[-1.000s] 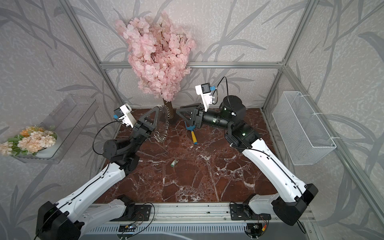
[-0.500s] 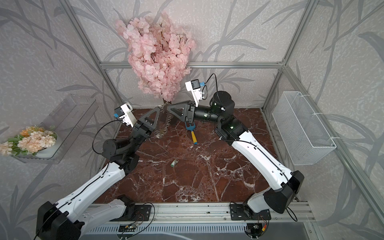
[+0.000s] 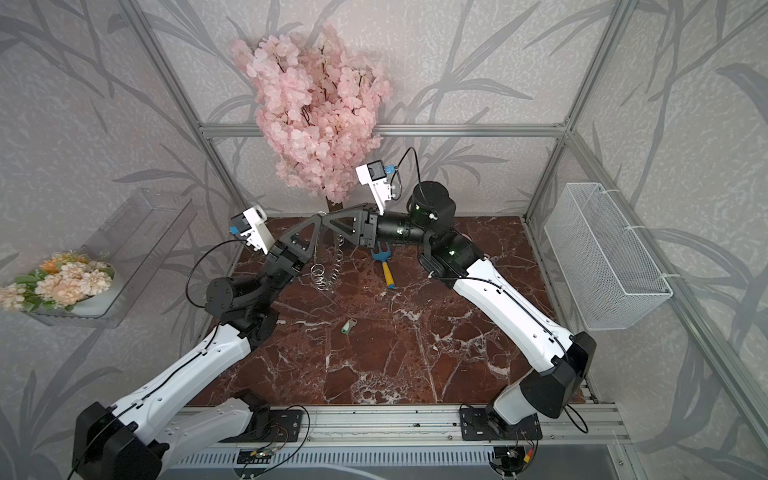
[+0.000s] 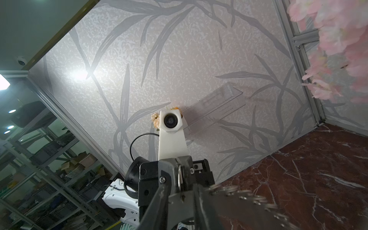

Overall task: Attach keys to a key ring
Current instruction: Adjust the keyring.

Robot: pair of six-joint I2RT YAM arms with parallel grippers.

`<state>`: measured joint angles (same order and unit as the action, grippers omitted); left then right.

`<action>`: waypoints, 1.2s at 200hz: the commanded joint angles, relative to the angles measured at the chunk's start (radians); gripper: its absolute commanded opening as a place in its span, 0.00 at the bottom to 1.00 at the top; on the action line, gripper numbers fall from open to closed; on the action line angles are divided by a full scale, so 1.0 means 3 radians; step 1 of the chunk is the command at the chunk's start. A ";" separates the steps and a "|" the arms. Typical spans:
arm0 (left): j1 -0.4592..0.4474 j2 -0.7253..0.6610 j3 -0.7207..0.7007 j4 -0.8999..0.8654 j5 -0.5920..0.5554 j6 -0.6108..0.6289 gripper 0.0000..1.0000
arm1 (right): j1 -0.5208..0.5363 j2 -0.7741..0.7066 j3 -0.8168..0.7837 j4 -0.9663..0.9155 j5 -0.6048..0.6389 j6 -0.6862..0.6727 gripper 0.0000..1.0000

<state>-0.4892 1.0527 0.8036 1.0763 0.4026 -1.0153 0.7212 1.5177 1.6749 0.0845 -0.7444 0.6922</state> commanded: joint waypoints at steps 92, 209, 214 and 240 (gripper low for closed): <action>-0.0010 -0.0029 0.0159 -0.0139 0.0158 -0.0009 0.37 | 0.0020 -0.0032 0.0233 -0.0404 0.0045 -0.0333 0.00; 0.0013 -0.0077 0.0809 -0.2227 0.1188 0.1425 0.63 | -0.0031 0.0248 0.1776 -0.4018 0.0168 -0.2148 0.00; 0.0017 -0.0051 0.0843 -0.2298 0.1302 0.1487 0.62 | -0.0032 0.0249 0.1794 -0.4078 0.0192 -0.2176 0.00; 0.0025 0.0066 0.1033 -0.2731 0.1723 0.1742 0.58 | -0.0031 0.0253 0.1830 -0.4367 0.0297 -0.2293 0.00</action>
<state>-0.4877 1.0454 1.0557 0.4194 0.7353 -0.6228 0.7143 1.5883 2.1883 -1.0767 -0.6865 0.0841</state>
